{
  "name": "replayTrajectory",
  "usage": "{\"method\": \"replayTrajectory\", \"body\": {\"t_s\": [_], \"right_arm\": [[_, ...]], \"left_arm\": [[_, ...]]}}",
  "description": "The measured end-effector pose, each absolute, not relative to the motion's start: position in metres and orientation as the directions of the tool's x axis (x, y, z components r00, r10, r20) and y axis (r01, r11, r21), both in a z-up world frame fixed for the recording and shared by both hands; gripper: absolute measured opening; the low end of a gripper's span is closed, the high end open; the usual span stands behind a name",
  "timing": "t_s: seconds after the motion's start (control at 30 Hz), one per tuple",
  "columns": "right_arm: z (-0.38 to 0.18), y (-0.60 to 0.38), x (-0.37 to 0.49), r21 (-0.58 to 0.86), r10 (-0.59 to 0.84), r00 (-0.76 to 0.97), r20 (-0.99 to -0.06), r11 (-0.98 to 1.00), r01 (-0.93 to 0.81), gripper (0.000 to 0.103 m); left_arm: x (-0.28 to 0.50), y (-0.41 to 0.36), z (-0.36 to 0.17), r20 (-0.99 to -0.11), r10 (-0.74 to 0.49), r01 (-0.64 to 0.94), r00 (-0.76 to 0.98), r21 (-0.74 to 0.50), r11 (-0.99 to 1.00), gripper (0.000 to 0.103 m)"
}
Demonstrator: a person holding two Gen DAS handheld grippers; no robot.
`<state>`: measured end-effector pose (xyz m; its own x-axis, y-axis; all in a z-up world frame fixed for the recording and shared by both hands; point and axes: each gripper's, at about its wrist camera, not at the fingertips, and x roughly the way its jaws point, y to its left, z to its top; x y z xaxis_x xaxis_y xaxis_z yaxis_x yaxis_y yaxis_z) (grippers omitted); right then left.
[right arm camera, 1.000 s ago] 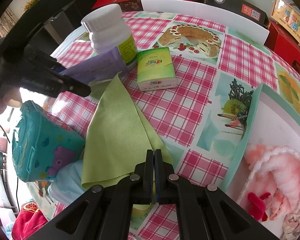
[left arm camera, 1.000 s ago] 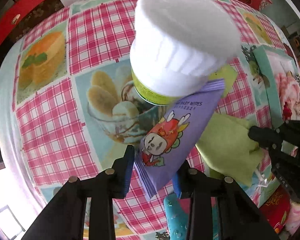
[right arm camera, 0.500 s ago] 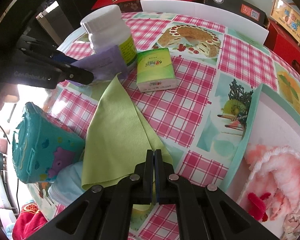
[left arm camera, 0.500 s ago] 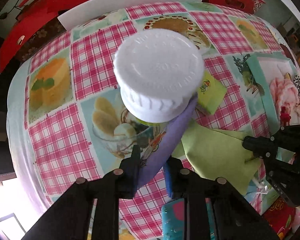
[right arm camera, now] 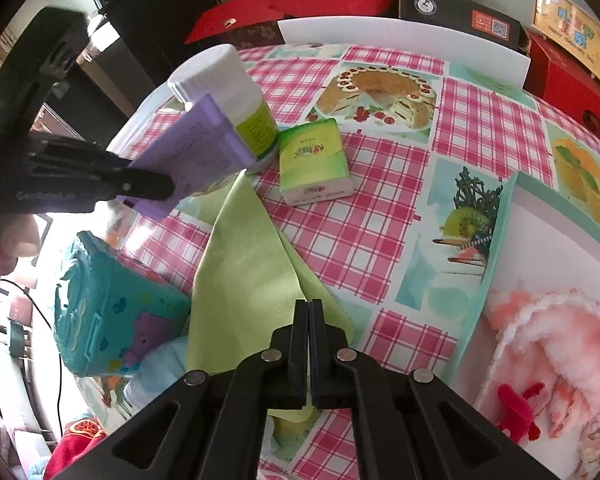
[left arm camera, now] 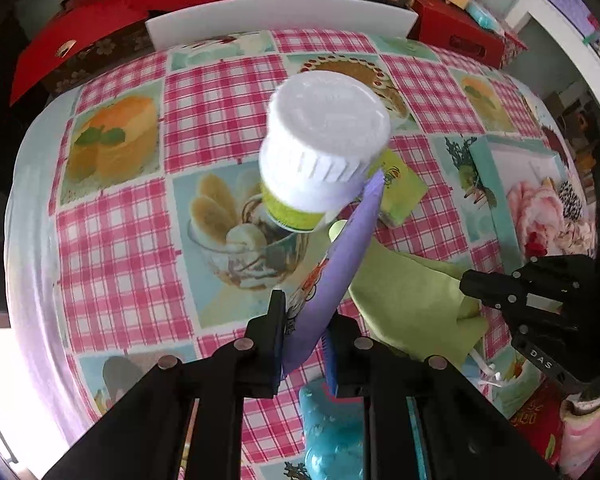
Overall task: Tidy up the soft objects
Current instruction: 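Lift the purple packet with the left gripper while the right lifts the green cloth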
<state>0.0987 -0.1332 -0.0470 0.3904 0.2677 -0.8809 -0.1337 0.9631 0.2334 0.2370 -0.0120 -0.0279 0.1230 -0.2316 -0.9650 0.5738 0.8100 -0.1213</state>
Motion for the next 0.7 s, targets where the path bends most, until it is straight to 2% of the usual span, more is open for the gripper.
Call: {"method": "replayTrajectory", "body": {"t_s": [0.07,0.23,0.27,0.33,0.37,0.43,0.47,0.5,0.7], "right_arm": [[-0.049,-0.136,0.1,0.26,0.285,0.388,-0.876,0.959,-0.117,0.004],[-0.051,-0.132,0.103,0.318,0.342,0.372,-0.863,0.94,-0.125,0.005],[-0.049,-0.129,0.103,0.334,0.361,0.372,-0.855,0.933,-0.136,0.005],[-0.047,-0.122,0.103,0.354,0.389,0.368,-0.845,0.921,-0.162,0.007],[-0.046,-0.117,0.102,0.358,0.401,0.362,-0.842,0.916,-0.183,0.01],[-0.045,-0.11,0.1,0.357,0.412,0.353,-0.84,0.91,-0.211,0.037],[-0.044,-0.107,0.099,0.355,0.414,0.351,-0.84,0.908,-0.221,0.042],[-0.044,-0.105,0.098,0.35,0.413,0.35,-0.841,0.908,-0.229,0.045],[-0.046,-0.085,0.088,0.277,0.378,0.341,-0.861,0.91,-0.308,0.045]], "left_arm": [[0.232,0.001,-0.026,-0.96,-0.247,0.552,0.132,-0.136,0.822,0.017],[0.219,0.036,-0.018,-0.946,-0.288,0.481,0.15,-0.185,0.857,0.017],[0.218,0.042,-0.018,-0.944,-0.29,0.465,0.156,-0.189,0.865,0.012],[0.211,0.06,-0.016,-0.94,-0.293,0.428,0.172,-0.197,0.882,0.012],[0.208,0.068,-0.015,-0.938,-0.298,0.411,0.179,-0.204,0.888,0.012],[0.202,0.081,-0.014,-0.929,-0.32,0.389,0.187,-0.229,0.892,0.012],[0.2,0.086,-0.015,-0.928,-0.32,0.378,0.192,-0.231,0.896,0.012],[0.197,0.092,-0.014,-0.927,-0.321,0.37,0.193,-0.234,0.899,0.012],[0.184,0.109,-0.019,-0.918,-0.344,0.342,0.199,-0.264,0.902,0.012]]}}
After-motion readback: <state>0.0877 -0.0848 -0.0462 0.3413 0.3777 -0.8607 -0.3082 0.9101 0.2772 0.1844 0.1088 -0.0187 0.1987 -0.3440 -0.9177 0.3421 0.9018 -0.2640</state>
